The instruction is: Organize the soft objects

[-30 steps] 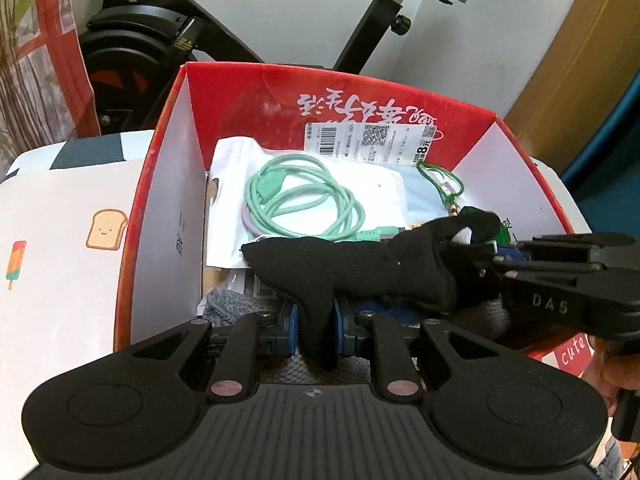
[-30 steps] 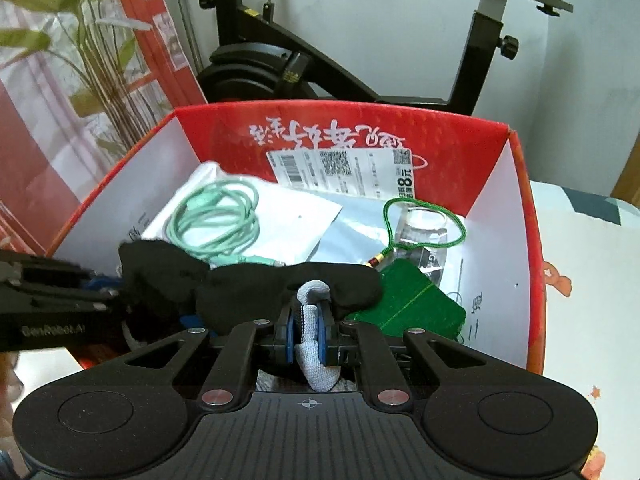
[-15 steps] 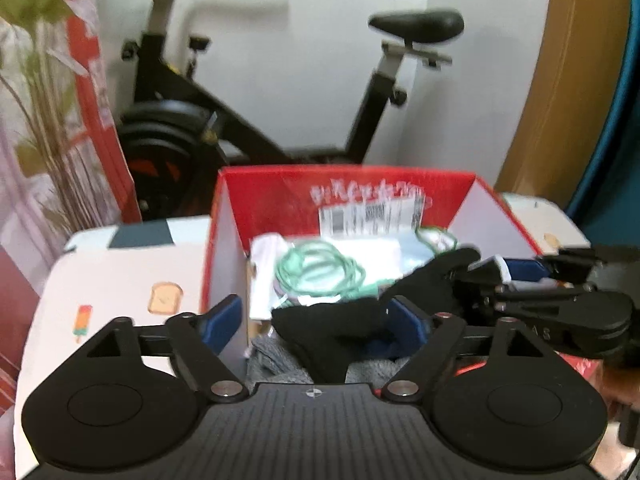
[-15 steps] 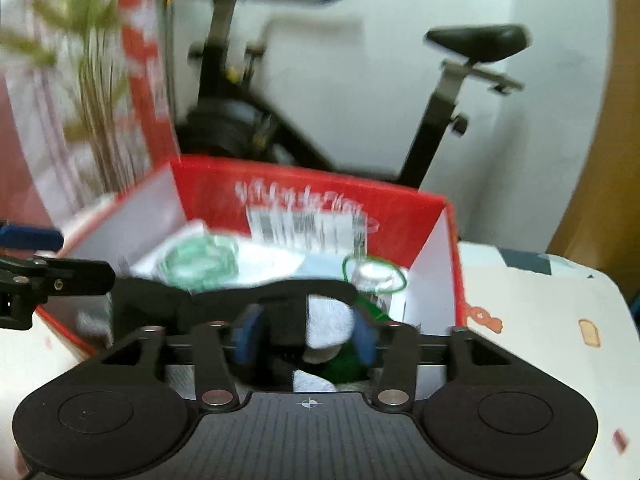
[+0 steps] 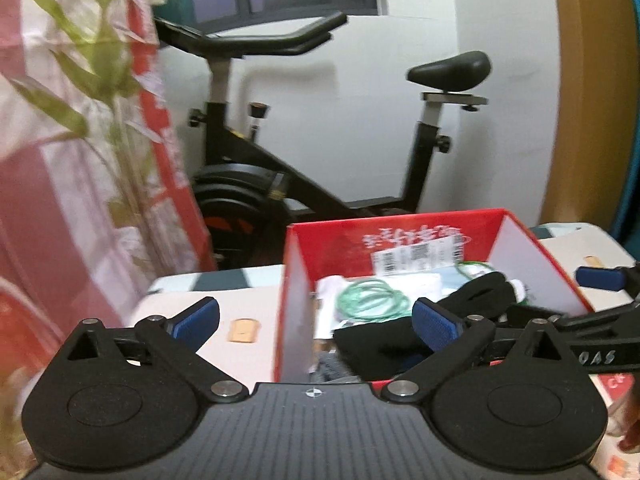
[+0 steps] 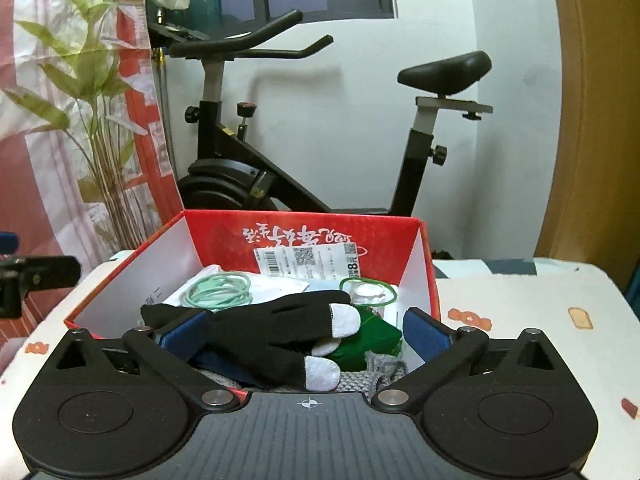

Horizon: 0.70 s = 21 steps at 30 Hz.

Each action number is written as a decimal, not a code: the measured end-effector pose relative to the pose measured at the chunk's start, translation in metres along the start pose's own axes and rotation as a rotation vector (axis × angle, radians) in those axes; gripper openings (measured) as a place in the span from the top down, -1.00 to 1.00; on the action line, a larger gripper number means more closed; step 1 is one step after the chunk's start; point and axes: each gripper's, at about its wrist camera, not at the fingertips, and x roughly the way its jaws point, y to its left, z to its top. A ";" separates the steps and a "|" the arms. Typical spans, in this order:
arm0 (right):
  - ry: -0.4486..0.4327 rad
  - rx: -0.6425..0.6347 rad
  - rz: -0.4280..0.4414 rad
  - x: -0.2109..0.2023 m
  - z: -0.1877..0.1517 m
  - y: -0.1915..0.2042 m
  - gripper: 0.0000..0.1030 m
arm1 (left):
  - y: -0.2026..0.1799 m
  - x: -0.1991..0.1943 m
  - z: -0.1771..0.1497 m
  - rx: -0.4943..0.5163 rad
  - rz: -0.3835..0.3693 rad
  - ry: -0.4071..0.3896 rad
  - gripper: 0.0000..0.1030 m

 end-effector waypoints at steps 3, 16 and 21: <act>0.003 -0.008 -0.001 -0.007 0.002 0.002 -0.99 | 0.001 -0.017 -0.002 0.008 0.051 -0.032 -1.00; -0.061 -0.029 0.007 -0.105 0.031 0.028 -0.99 | 0.017 -0.110 0.007 -0.074 0.064 -0.170 -1.00; -0.109 -0.030 0.018 -0.165 0.045 0.044 -0.99 | 0.027 -0.158 0.011 -0.112 0.063 -0.186 -1.00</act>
